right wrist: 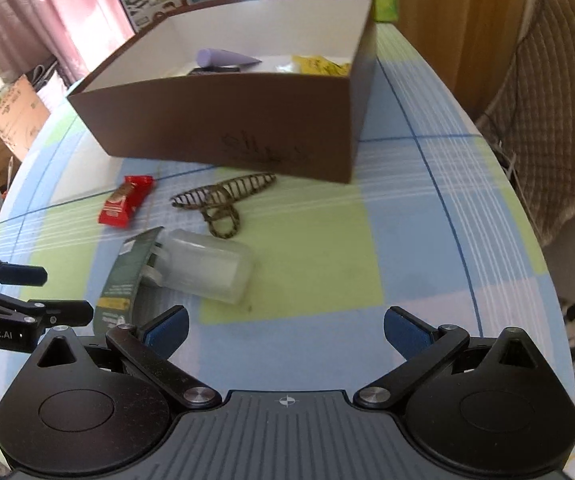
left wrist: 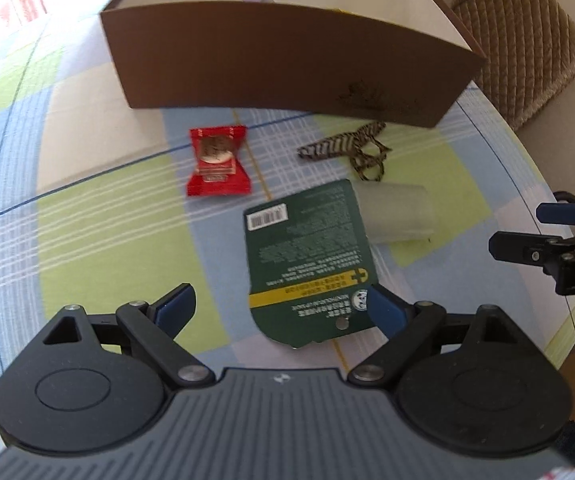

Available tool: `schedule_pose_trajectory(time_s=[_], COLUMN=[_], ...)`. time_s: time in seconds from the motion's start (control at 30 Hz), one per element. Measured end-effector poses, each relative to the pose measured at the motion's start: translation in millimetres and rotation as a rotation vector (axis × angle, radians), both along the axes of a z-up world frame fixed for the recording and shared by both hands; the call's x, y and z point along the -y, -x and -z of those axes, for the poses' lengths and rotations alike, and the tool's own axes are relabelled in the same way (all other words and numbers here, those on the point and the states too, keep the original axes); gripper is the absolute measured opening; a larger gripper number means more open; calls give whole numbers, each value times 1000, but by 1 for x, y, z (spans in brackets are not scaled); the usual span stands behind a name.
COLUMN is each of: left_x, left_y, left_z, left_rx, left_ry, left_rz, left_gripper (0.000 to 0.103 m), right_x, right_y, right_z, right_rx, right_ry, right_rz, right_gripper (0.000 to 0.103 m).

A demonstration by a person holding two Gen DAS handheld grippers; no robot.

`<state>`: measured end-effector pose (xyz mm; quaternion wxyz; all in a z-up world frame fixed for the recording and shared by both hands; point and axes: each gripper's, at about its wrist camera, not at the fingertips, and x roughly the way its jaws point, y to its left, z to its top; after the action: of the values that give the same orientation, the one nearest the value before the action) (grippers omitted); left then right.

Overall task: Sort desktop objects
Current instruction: 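Withdraw both tools from the box back over the table, then lower left tool onto the green card and close on its edge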

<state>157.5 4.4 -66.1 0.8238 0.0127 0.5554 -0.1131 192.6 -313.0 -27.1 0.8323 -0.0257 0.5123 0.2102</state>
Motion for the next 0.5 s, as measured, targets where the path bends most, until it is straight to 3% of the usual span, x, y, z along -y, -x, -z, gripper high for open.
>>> schedule_pose_trajectory(time_s=[0.5], left_x=[-7], left_y=[-32], left_z=[38], left_rx=[-38], left_ry=[170], left_rz=[-38], left_gripper=[89], right_x=[13], right_y=[-8], right_z=[10], right_rx=[-33], right_ry=[17], right_rz=[31], right_gripper=[101])
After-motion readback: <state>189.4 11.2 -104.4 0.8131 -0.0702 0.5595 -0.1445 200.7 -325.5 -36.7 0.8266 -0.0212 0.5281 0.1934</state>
